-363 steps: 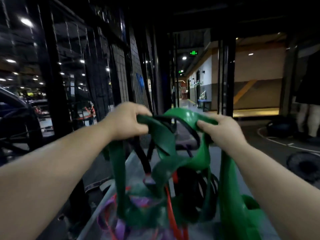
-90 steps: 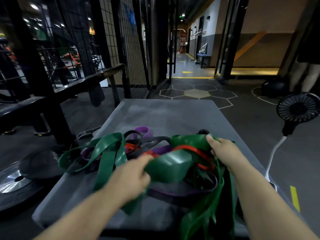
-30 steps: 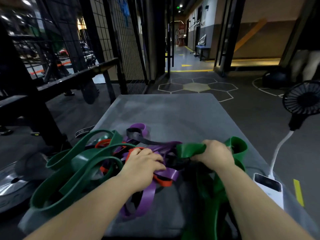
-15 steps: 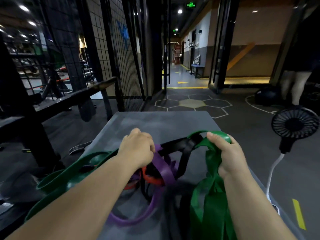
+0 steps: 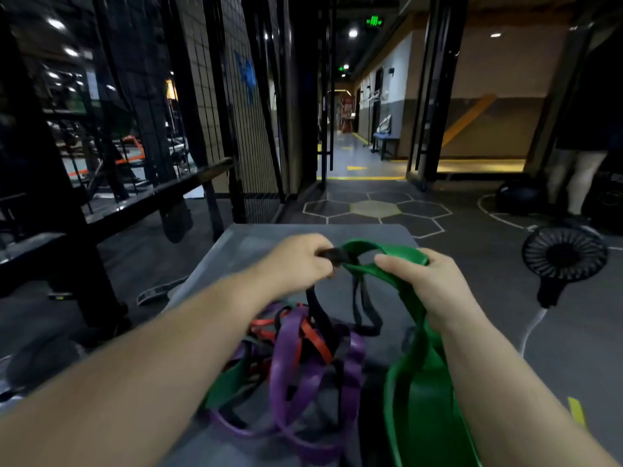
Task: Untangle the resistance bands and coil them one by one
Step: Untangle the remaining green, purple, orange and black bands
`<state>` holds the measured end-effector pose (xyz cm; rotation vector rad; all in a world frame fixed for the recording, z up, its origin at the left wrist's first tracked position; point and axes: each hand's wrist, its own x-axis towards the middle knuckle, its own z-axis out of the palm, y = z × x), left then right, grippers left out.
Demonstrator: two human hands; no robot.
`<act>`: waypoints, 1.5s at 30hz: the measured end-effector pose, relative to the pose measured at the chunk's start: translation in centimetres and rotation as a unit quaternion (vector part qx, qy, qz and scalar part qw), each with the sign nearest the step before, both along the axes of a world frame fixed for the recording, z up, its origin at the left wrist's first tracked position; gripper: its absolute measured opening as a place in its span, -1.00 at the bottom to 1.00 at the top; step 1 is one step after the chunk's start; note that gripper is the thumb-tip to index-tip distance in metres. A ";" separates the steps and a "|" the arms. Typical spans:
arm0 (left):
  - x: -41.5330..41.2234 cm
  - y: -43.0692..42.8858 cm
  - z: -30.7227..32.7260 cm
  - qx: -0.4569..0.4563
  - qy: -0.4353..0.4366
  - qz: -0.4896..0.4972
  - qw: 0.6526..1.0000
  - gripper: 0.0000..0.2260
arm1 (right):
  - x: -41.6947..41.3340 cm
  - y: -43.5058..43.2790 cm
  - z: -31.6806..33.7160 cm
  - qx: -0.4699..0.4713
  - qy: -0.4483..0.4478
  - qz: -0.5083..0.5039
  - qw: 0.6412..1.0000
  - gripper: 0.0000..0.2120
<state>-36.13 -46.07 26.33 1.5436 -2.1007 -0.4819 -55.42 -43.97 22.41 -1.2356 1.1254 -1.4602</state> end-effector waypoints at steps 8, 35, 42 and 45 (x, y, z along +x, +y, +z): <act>1.0 -3.1 18.8 -0.177 -0.005 0.007 0.984 -0.93 | 1.9 -3.6 15.3 -0.087 0.017 -0.079 0.993 -0.61; 9.6 -6.3 8.0 -0.057 0.345 0.210 0.913 -0.52 | -1.0 -7.8 -2.6 0.270 0.306 -0.115 0.906 -0.37; 9.9 -8.3 -0.4 0.078 -0.008 0.308 0.948 -0.49 | -2.0 -6.5 -1.5 0.192 0.204 -0.133 0.951 -0.31; 5.6 -6.9 -1.8 0.055 -0.167 0.188 0.966 -0.39 | -1.1 -5.5 -0.7 0.143 0.186 -0.091 0.968 -0.61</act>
